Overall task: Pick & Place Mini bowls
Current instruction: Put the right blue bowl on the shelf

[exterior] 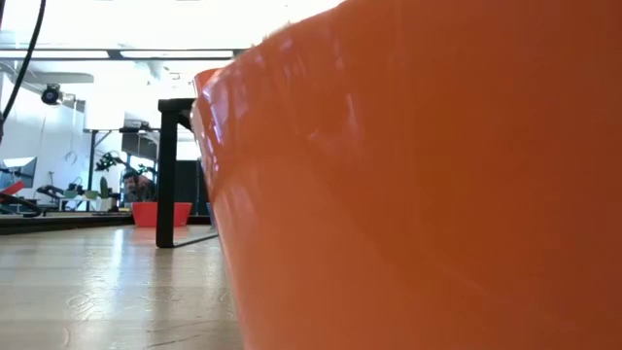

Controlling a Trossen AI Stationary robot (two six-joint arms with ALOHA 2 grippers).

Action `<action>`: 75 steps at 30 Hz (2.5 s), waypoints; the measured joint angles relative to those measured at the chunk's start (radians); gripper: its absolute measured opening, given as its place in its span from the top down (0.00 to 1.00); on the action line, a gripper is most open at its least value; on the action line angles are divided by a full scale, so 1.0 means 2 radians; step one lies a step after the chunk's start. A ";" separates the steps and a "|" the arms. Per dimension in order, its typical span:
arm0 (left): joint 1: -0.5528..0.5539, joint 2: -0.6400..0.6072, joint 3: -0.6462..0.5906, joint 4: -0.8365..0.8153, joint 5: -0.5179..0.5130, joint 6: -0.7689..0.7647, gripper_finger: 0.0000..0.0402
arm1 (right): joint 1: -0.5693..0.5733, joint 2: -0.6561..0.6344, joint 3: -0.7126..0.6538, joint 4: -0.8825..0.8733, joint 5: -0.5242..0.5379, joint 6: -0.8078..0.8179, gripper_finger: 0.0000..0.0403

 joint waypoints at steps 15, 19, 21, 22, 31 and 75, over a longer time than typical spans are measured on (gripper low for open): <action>0.000 0.000 0.000 0.000 0.000 0.000 1.00 | 0.000 0.000 0.035 -0.031 0.003 -0.032 0.98; 0.000 0.000 0.000 0.000 0.000 0.000 1.00 | 0.000 0.000 0.097 -0.101 0.006 -0.051 0.98; 0.000 0.000 0.000 0.000 0.000 0.000 1.00 | 0.000 0.000 0.134 -0.137 0.021 -0.065 0.98; 0.000 0.000 0.000 0.000 0.000 0.000 1.00 | 0.000 0.001 0.153 -0.156 0.032 -0.072 0.98; 0.000 0.000 0.000 0.000 0.000 0.000 1.00 | -0.017 0.034 0.310 -0.229 0.091 -0.184 0.98; 0.000 0.000 -0.001 0.000 0.000 -0.015 1.00 | -0.133 0.468 0.733 -0.215 -0.009 -0.815 0.98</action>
